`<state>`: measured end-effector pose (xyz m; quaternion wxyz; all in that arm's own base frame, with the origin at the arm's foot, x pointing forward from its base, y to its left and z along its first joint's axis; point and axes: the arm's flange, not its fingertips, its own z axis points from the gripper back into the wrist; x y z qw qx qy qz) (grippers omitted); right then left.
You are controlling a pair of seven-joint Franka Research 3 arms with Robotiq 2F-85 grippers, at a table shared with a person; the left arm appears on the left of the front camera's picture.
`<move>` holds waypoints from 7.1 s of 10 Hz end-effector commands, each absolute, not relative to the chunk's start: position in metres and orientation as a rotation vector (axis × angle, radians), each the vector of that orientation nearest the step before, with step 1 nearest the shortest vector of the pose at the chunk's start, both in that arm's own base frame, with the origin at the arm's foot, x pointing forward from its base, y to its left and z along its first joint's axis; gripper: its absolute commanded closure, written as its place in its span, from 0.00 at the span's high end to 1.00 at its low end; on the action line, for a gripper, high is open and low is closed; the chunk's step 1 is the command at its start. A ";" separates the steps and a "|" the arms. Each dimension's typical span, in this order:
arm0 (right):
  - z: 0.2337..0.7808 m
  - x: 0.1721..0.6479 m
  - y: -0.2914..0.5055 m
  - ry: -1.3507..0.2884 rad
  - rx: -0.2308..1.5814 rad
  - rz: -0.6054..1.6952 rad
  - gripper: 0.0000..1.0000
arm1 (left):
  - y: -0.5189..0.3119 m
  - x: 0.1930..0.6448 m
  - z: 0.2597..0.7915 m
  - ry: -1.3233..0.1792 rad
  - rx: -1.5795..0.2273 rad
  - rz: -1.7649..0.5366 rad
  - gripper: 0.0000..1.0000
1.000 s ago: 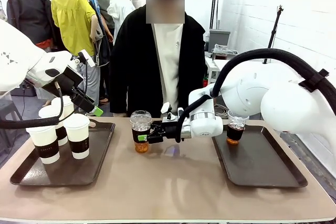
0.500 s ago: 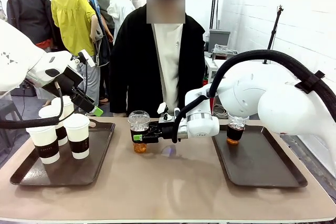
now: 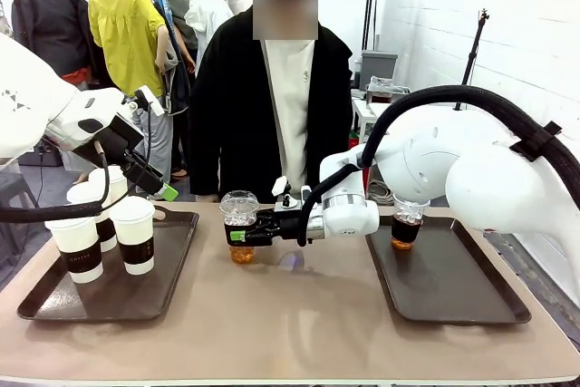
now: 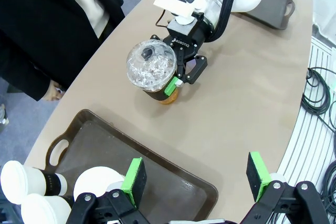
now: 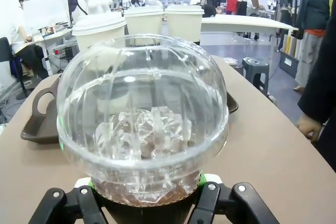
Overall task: Distribute the coffee onto the tray.
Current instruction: Pick up another iced Americano from the middle of the table and place it on the right Handle tray.
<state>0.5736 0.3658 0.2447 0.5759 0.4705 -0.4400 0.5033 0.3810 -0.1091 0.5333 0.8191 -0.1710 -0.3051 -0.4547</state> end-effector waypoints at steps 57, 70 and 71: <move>0.252 0.464 -0.076 -1.066 1.044 1.113 1.00 | -0.108 0.383 0.533 -0.654 -0.387 -0.976 1.00; 0.264 0.434 -0.123 -1.035 0.977 1.047 1.00 | -0.108 0.383 0.533 -0.654 -0.387 -0.976 1.00; 0.264 0.434 -0.123 -1.035 0.977 1.047 1.00 | -0.108 0.383 0.533 -0.654 -0.387 -0.976 1.00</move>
